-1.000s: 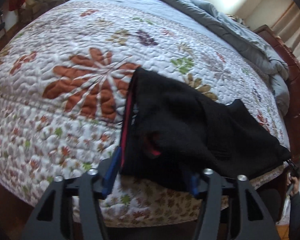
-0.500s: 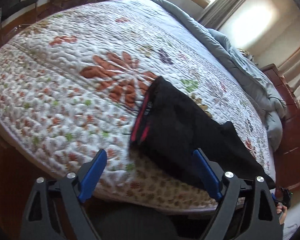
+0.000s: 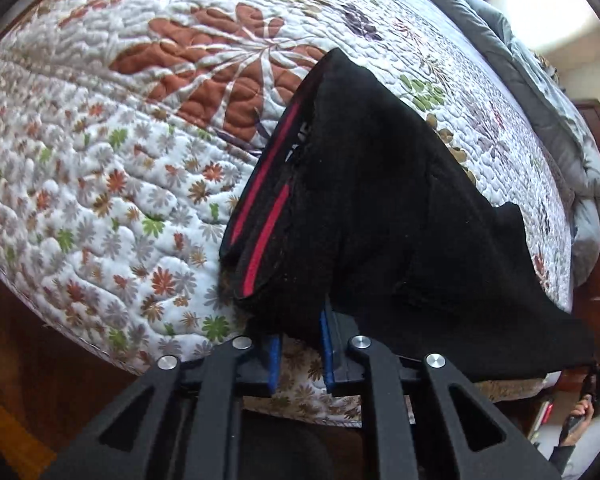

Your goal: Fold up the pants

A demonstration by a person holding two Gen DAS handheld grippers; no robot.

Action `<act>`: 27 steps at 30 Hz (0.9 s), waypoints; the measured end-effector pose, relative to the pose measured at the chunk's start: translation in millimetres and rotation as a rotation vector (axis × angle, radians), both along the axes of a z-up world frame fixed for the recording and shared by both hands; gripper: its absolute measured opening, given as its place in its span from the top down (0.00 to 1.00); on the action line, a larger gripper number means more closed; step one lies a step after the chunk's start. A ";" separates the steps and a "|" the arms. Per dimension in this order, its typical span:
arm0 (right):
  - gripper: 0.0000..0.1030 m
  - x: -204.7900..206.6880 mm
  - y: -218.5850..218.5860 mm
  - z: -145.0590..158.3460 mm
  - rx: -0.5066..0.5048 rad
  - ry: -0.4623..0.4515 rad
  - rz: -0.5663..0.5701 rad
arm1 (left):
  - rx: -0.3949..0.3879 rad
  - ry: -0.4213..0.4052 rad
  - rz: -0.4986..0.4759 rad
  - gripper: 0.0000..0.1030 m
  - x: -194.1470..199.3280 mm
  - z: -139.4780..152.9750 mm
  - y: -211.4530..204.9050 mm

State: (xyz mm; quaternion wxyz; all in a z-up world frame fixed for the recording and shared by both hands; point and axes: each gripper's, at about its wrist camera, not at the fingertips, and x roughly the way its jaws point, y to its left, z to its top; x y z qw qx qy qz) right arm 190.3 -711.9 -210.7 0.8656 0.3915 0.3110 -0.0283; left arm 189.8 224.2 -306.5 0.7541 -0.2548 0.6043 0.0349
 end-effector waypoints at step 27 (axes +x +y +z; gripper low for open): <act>0.58 -26.2 0.4 -116.0 0.077 0.335 -0.015 | -0.029 0.037 -0.031 0.85 -9.3 3.3 12.9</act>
